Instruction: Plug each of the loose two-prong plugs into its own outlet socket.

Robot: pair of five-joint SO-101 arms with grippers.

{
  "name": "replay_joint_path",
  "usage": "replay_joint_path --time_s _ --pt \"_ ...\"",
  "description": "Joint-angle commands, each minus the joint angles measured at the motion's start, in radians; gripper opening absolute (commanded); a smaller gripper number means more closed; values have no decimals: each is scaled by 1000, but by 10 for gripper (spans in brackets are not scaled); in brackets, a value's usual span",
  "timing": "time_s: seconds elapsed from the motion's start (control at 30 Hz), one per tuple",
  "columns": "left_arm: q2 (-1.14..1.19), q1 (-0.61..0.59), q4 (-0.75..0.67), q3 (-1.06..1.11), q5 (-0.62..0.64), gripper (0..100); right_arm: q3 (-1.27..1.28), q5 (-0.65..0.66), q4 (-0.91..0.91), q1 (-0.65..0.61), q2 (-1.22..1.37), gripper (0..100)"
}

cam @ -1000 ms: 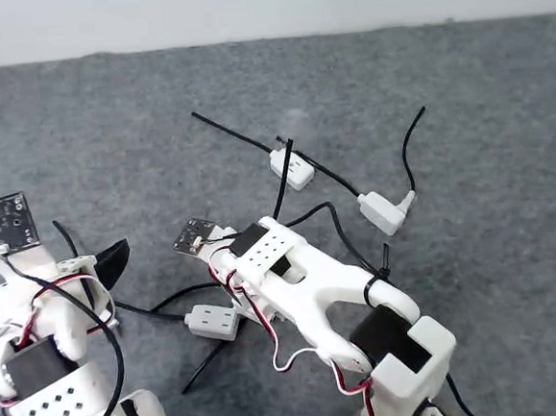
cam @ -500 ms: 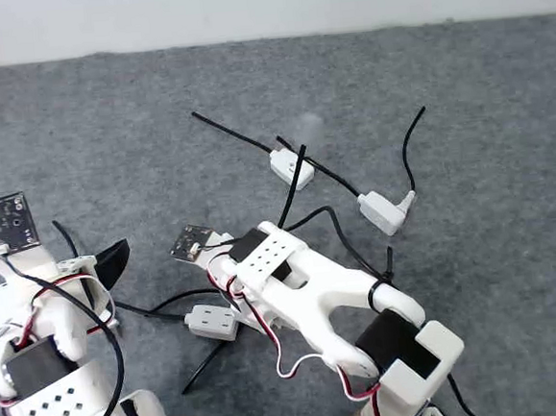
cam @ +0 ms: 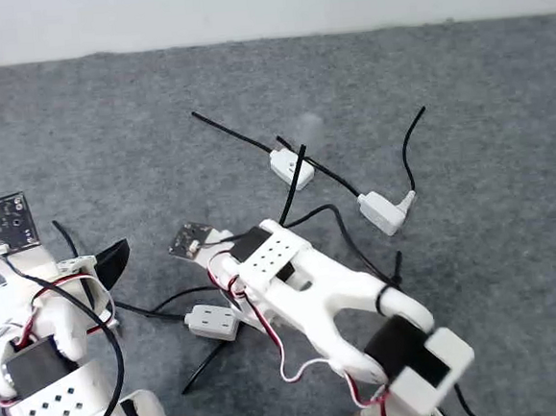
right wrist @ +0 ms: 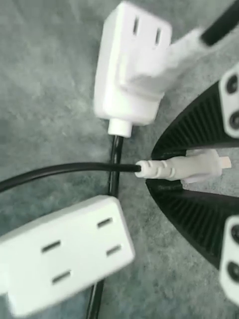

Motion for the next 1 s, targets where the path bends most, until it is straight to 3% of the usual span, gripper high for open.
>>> replay_joint_path --time_s 0.0,0.6,0.97 --pt "-8 -5 -21 -8 9 412 -25 20 41 -12 -120 9" --pt "-8 0 -21 -7 14 412 -178 94 259 -5 -409 9" --pt "-9 121 -15 -10 11 412 -270 127 371 -5 -555 9"
